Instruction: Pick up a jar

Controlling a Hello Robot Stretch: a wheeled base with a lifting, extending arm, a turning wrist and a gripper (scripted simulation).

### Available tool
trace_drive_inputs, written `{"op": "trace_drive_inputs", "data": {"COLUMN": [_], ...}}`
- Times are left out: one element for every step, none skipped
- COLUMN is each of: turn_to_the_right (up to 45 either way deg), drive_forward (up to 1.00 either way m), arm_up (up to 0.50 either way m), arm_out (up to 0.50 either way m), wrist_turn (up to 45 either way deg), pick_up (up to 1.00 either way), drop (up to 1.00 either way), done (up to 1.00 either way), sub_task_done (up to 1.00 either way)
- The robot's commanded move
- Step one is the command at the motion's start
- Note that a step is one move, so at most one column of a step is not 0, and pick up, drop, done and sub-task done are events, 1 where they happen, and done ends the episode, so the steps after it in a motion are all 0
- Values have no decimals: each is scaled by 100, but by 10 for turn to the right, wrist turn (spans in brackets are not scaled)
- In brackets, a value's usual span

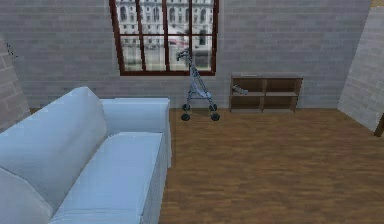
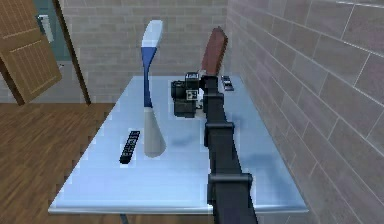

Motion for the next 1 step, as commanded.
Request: {"op": "trace_drive_inputs", "data": {"turn_to_the_right": [0], "drive_forward": [0], "arm_up": [0], "arm_out": [0], "wrist_turn": [0], "pick_up": [0], "drop": [0], "done": [100], "sub_task_done": [0]}}
